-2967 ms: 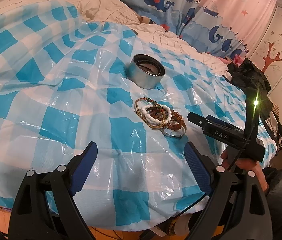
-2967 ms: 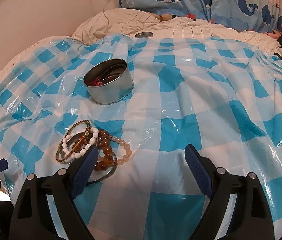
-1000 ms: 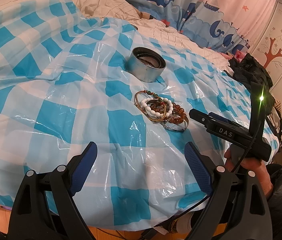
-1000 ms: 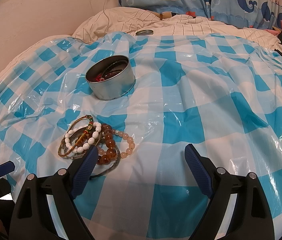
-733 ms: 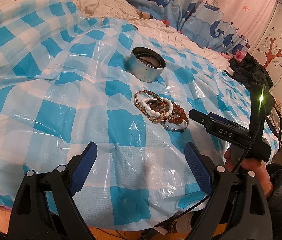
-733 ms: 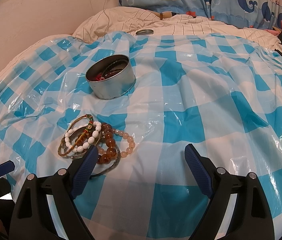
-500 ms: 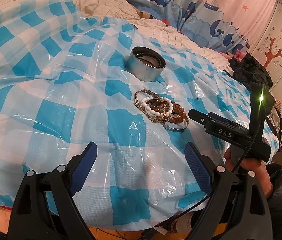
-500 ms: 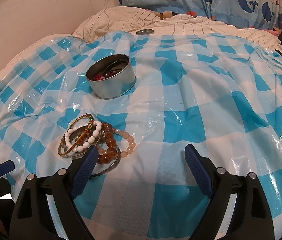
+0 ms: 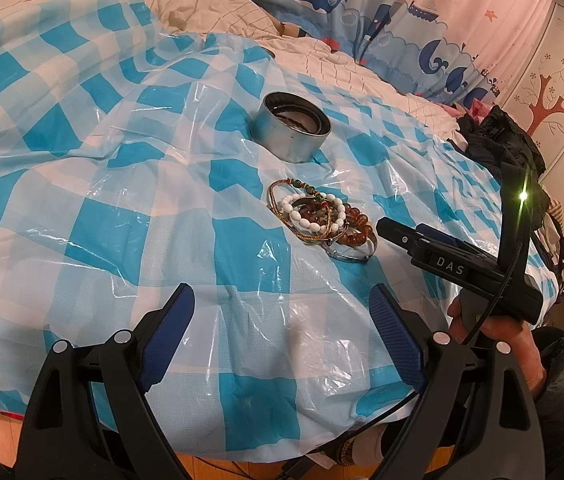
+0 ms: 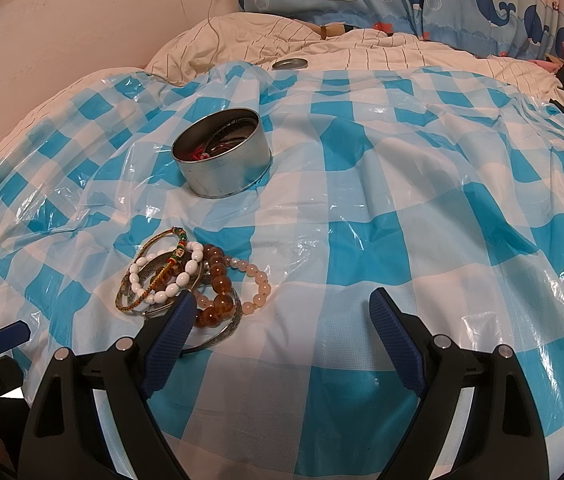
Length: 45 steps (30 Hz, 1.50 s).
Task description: Organize jewelry
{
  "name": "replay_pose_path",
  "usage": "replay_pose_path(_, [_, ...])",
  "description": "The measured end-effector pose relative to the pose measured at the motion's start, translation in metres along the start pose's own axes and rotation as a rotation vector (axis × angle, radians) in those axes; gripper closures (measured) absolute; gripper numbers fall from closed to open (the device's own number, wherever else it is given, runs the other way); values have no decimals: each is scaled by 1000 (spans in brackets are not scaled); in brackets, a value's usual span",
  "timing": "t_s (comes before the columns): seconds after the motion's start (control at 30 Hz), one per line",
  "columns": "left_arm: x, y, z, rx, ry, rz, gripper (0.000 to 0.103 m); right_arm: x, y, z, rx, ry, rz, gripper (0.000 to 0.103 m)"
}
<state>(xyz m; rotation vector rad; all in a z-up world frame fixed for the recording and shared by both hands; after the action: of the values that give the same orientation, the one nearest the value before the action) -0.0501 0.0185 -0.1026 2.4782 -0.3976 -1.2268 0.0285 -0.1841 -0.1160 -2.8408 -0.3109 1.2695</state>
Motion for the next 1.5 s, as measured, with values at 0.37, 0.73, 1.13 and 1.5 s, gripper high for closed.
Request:
replay_pose_path(0.37, [0, 0, 0, -1, 0, -2, 18, 0, 0, 0, -1, 0, -1, 19])
replay_pose_path(0.73, [0, 0, 0, 1, -2, -4, 18, 0, 0, 0, 0, 1, -1, 18])
replay_pose_path(1.13, [2, 0, 2, 1, -2, -7, 18, -1, -2, 2, -1, 2, -2, 18])
replay_pose_path(1.5, [5, -5, 5, -4, -5, -14, 18, 0, 0, 4, 8, -6, -3, 18])
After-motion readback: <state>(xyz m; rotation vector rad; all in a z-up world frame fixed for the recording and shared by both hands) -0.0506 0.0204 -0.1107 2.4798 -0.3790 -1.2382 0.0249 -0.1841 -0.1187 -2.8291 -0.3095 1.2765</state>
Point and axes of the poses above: each gripper's, at about its wrist camera, not at the fingertips, and x roughly the way its jaws point, y to its right, z to its underside, the point moved 9 cm from there along x, roughly the way its jaws point, and after that the axes turned 7 degrees about -x, right-handed, at the moved point
